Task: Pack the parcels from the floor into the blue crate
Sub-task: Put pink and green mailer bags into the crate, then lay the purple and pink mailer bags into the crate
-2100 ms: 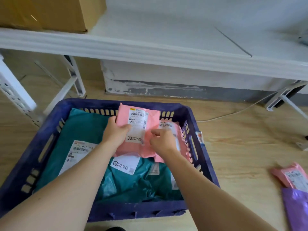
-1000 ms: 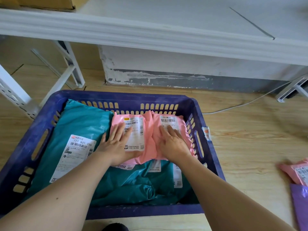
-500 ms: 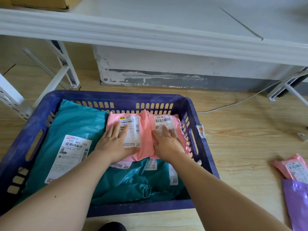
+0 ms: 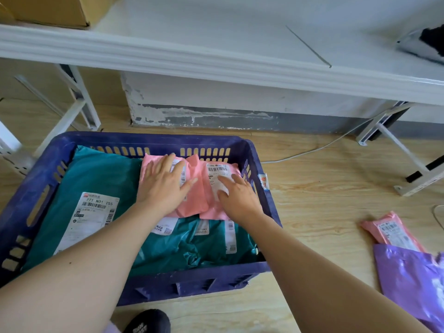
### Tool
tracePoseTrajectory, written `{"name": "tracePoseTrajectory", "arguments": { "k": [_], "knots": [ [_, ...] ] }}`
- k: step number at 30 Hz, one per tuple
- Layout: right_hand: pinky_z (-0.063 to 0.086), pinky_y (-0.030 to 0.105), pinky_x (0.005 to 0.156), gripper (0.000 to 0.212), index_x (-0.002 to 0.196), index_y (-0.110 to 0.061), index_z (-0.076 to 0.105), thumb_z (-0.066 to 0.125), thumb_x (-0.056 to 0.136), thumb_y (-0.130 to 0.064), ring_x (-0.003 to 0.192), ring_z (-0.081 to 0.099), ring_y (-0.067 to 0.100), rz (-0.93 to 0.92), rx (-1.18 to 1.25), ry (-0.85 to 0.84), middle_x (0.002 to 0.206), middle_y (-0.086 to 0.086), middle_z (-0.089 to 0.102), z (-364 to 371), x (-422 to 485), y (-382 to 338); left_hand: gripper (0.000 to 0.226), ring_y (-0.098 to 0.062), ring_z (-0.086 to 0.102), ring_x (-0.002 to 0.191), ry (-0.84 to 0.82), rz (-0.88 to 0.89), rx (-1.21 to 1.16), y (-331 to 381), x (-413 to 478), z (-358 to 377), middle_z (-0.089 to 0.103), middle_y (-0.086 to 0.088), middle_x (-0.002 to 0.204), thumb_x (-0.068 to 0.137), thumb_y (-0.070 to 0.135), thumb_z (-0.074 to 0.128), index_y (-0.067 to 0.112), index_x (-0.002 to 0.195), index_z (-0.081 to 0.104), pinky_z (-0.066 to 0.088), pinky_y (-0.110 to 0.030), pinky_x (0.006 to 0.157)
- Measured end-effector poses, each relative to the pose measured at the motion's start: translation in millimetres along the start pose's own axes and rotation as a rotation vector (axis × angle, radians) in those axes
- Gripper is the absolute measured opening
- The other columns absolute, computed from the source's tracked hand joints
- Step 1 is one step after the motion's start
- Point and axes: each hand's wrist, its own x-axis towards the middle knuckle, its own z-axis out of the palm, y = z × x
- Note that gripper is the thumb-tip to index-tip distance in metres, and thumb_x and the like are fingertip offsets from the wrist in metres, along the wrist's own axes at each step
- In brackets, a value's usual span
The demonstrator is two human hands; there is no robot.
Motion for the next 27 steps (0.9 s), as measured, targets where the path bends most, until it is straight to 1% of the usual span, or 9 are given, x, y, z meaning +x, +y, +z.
{"name": "tracePoseTrajectory", "arguments": {
  "k": [2, 6, 8, 10, 13, 16, 20, 22, 27],
  "knots": [
    [0.030, 0.039, 0.109, 0.046, 0.143, -0.024, 0.039, 0.040, 0.097, -0.022, 0.138, 0.028, 0.029, -0.006, 0.018, 0.069, 0.152, 0.007, 0.031, -8.7, -6.6, 3.9, 0.057, -0.024, 0.023, 0.143, 0.021, 0.032, -0.038, 16.7, 3.2, -11.0, 0.023, -0.006, 0.156, 0.097, 0.053, 0.028, 0.022, 0.144, 0.032, 0.011, -0.044, 0.118],
    [0.040, 0.035, 0.101, 0.039, 0.133, -0.019, 0.052, 0.043, 0.095, -0.019, 0.127, 0.043, 0.024, -0.014, 0.056, 0.200, 0.139, 0.004, 0.047, -31.9, -23.1, 15.3, 0.048, -0.024, 0.036, 0.136, 0.055, 0.123, -0.126, 55.8, 3.3, -27.5, 0.037, -0.003, 0.148, 0.094, 0.040, 0.048, 0.018, 0.137, 0.043, 0.019, -0.045, 0.117],
    [0.041, 0.032, 0.095, 0.037, 0.128, -0.018, 0.057, 0.044, 0.093, -0.018, 0.120, 0.047, 0.025, 0.004, 0.062, 0.247, 0.131, 0.005, 0.053, -45.3, -34.3, 23.4, 0.046, -0.023, 0.041, 0.131, 0.069, 0.182, -0.159, 76.3, -1.5, -35.3, 0.042, 0.000, 0.143, 0.093, 0.035, 0.052, 0.019, 0.135, 0.047, 0.023, -0.042, 0.114],
    [0.040, 0.031, 0.090, 0.034, 0.121, -0.017, 0.061, 0.046, 0.091, -0.015, 0.116, 0.049, 0.028, 0.020, 0.058, 0.291, 0.125, 0.007, 0.057, -56.9, -45.5, 32.5, 0.045, -0.022, 0.042, 0.129, 0.069, 0.225, -0.196, 94.8, -6.7, -42.3, 0.042, 0.001, 0.143, 0.092, 0.030, 0.054, 0.020, 0.135, 0.048, 0.025, -0.036, 0.109],
    [0.039, 0.030, 0.094, 0.034, 0.119, -0.017, 0.062, 0.048, 0.089, -0.012, 0.118, 0.049, 0.025, 0.061, 0.038, 0.328, 0.127, 0.005, 0.058, -72.3, -63.8, 47.7, 0.046, -0.022, 0.045, 0.126, 0.027, 0.275, -0.263, 120.7, -13.8, -54.6, 0.043, 0.002, 0.142, 0.090, 0.023, 0.054, 0.019, 0.135, 0.048, 0.030, -0.035, 0.105],
    [0.040, 0.029, 0.095, 0.035, 0.119, -0.017, 0.062, 0.048, 0.088, -0.010, 0.118, 0.050, 0.024, 0.104, 0.038, 0.375, 0.128, 0.004, 0.058, -89.5, -78.8, 57.8, 0.043, -0.022, 0.048, 0.123, -0.026, 0.302, -0.281, 141.8, -16.8, -66.9, 0.043, 0.000, 0.142, 0.090, 0.024, 0.055, 0.020, 0.133, 0.050, 0.036, -0.036, 0.102],
    [0.042, 0.027, 0.093, 0.033, 0.116, -0.018, 0.064, 0.050, 0.087, -0.010, 0.114, 0.055, 0.022, 0.195, 0.121, 0.470, 0.125, 0.003, 0.061, -116.8, -102.6, 67.3, 0.042, -0.023, 0.047, 0.124, -0.051, 0.334, -0.318, 176.5, -22.3, -82.0, 0.043, -0.002, 0.142, 0.091, 0.028, 0.054, 0.021, 0.132, 0.049, 0.037, -0.037, 0.101],
    [0.043, 0.028, 0.092, 0.032, 0.114, -0.019, 0.066, 0.050, 0.087, -0.010, 0.111, 0.056, 0.021, 0.224, 0.132, 0.507, 0.124, 0.002, 0.062, -128.5, -118.0, 74.5, 0.042, -0.024, 0.049, 0.123, -0.063, 0.374, -0.337, 197.7, -26.2, -84.5, 0.043, -0.002, 0.142, 0.091, 0.029, 0.054, 0.022, 0.132, 0.049, 0.039, -0.035, 0.098],
    [0.045, 0.029, 0.093, 0.031, 0.108, -0.022, 0.068, 0.051, 0.084, -0.011, 0.108, 0.057, 0.020, 0.275, 0.060, 0.544, 0.120, -0.001, 0.063, -147.9, -164.8, 102.0, 0.041, -0.024, 0.050, 0.122, -0.089, 0.473, -0.368, 245.7, -40.9, -93.3, 0.043, -0.002, 0.143, 0.090, 0.028, 0.053, 0.024, 0.131, 0.050, 0.041, -0.035, 0.096]
  ]
}}
